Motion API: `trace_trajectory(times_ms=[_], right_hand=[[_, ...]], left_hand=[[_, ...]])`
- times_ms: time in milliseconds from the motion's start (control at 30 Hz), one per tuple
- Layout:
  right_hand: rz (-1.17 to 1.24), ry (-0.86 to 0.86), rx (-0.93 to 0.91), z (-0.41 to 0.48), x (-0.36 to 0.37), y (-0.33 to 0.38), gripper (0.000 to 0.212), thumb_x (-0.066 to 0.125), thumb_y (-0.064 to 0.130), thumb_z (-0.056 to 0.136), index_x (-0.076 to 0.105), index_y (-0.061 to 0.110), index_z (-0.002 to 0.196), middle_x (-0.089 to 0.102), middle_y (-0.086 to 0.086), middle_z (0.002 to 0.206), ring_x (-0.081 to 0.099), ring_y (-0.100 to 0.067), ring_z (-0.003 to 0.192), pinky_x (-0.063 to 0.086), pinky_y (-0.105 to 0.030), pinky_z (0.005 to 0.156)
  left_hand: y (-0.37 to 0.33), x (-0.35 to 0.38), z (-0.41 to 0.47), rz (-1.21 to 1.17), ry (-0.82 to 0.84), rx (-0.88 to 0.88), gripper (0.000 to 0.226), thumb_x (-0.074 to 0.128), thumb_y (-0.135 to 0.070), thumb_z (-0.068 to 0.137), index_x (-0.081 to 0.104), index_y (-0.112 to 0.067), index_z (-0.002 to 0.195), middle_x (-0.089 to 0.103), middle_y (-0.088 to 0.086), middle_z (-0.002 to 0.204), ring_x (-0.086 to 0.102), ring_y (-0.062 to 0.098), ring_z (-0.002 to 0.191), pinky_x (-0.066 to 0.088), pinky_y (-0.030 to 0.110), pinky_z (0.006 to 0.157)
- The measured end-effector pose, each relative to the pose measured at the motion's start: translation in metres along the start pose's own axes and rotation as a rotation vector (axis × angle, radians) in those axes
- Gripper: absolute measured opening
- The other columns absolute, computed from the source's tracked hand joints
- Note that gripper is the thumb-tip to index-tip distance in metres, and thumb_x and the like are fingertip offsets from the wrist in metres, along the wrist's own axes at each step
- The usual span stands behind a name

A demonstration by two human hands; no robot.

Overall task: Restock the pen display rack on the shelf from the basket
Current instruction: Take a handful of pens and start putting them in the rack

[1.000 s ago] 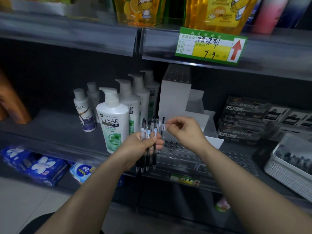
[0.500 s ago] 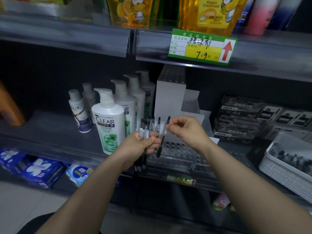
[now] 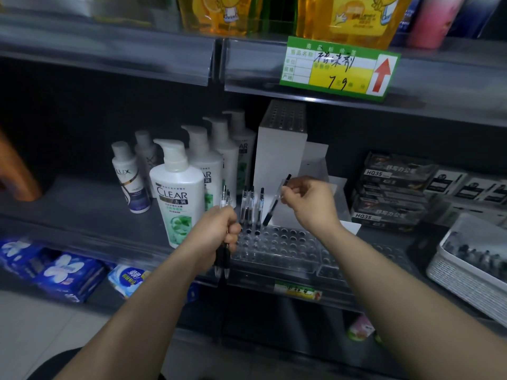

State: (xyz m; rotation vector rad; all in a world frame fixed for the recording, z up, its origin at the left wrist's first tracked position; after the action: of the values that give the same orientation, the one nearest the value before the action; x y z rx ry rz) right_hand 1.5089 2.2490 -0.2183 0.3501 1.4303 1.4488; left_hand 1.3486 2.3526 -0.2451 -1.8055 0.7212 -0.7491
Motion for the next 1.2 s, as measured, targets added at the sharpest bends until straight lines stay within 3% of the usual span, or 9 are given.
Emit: trace_trajectory(times_ms=[167,300,400,767,800,900,967,1100,1200], right_hand=[[-0.156,-0.015,-0.091,0.006,0.0,0.01,0.007,0.065,0.019,0.086,0.069,0.015,0.083,0.065,0.003,0.07,0.058,-0.009,0.066,0.044,-0.021,0.062],[-0.242,0.0,-0.126,0.002,0.003,0.008,0.009,0.064,0.018,0.086,0.07,0.012,0.088,0.063,0.005,0.073,0.058,-0.01,0.069,0.044,-0.022,0.064],[-0.275,0.039,-0.138,-0.002,0.01,0.0,0.007,0.066,0.015,0.084,0.069,0.008,0.084,0.066,-0.001,0.075,0.061,-0.017,0.071,0.051,-0.029,0.069],[-0.332,0.119,-0.128,-0.003,0.019,-0.004,0.005,0.063,0.013,0.08,0.062,0.011,0.076,0.064,-0.002,0.069,0.061,-0.024,0.069,0.054,-0.037,0.07],[-0.338,0.118,-0.119,-0.002,0.019,-0.005,0.001,0.062,0.013,0.08,0.063,0.012,0.08,0.064,-0.002,0.07,0.061,-0.023,0.07,0.054,-0.036,0.071],[-0.35,0.159,-0.091,-0.003,0.018,-0.006,0.024,0.06,0.013,0.082,0.065,0.012,0.106,0.065,0.002,0.074,0.061,-0.018,0.074,0.052,-0.031,0.074],[-0.353,0.167,-0.084,-0.006,0.015,-0.006,0.029,0.061,0.014,0.083,0.064,0.012,0.111,0.063,0.005,0.074,0.06,-0.017,0.074,0.051,-0.03,0.073],[-0.273,0.076,-0.053,-0.01,0.005,-0.005,0.016,0.059,0.016,0.084,0.066,0.016,0.099,0.058,0.011,0.071,0.056,-0.011,0.069,0.045,-0.024,0.067],[-0.07,0.17,-0.035,-0.016,0.0,0.007,0.001,0.068,0.016,0.085,0.068,0.018,0.085,0.061,0.005,0.073,0.052,-0.006,0.064,0.045,-0.017,0.063]], left_hand=[[0.0,0.002,-0.002,0.022,-0.028,0.049,0.012,0.039,-0.01,0.101,0.044,-0.01,0.09,0.05,0.001,0.063,0.038,0.011,0.048,0.039,0.026,0.049],[0.001,-0.002,-0.002,-0.01,-0.058,0.063,0.016,0.049,-0.017,0.099,0.054,-0.003,0.107,0.063,0.005,0.075,0.06,0.015,0.063,0.055,0.032,0.066],[0.003,-0.004,0.001,0.032,-0.064,0.062,0.022,0.052,-0.021,0.096,0.057,-0.007,0.111,0.073,0.005,0.087,0.069,0.017,0.081,0.054,0.031,0.073],[0.004,-0.005,0.001,0.041,-0.052,0.033,0.016,0.046,-0.006,0.1,0.056,-0.01,0.111,0.074,0.008,0.098,0.069,0.016,0.083,0.056,0.028,0.072],[0.004,-0.005,0.001,0.042,-0.044,0.034,0.016,0.047,-0.005,0.099,0.054,-0.009,0.113,0.074,0.008,0.099,0.069,0.016,0.084,0.056,0.028,0.072],[0.005,-0.005,0.002,0.029,-0.034,0.045,0.019,0.049,-0.007,0.099,0.05,-0.005,0.117,0.075,0.008,0.096,0.072,0.018,0.089,0.057,0.03,0.077],[0.006,-0.005,0.002,0.014,-0.031,0.047,0.019,0.051,-0.007,0.098,0.056,-0.002,0.115,0.075,0.008,0.096,0.072,0.019,0.091,0.057,0.029,0.078],[0.004,0.001,-0.001,-0.02,0.012,0.055,0.016,0.055,-0.006,0.094,0.065,-0.004,0.107,0.075,0.011,0.098,0.072,0.019,0.09,0.059,0.026,0.075],[0.005,0.01,-0.002,-0.014,0.071,0.065,0.014,0.056,-0.005,0.094,0.066,-0.006,0.103,0.075,0.01,0.096,0.072,0.017,0.086,0.059,0.025,0.075]])
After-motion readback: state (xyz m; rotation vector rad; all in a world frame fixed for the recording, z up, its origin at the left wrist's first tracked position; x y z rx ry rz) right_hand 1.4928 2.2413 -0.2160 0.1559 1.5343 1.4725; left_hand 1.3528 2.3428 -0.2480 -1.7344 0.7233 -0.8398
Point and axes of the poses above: each hand's wrist, its own z-axis towards the middle knuckle, its own x-axis out of the palm, y = z × x, the point moved 2 cm from there along z, towards the middle knuckle
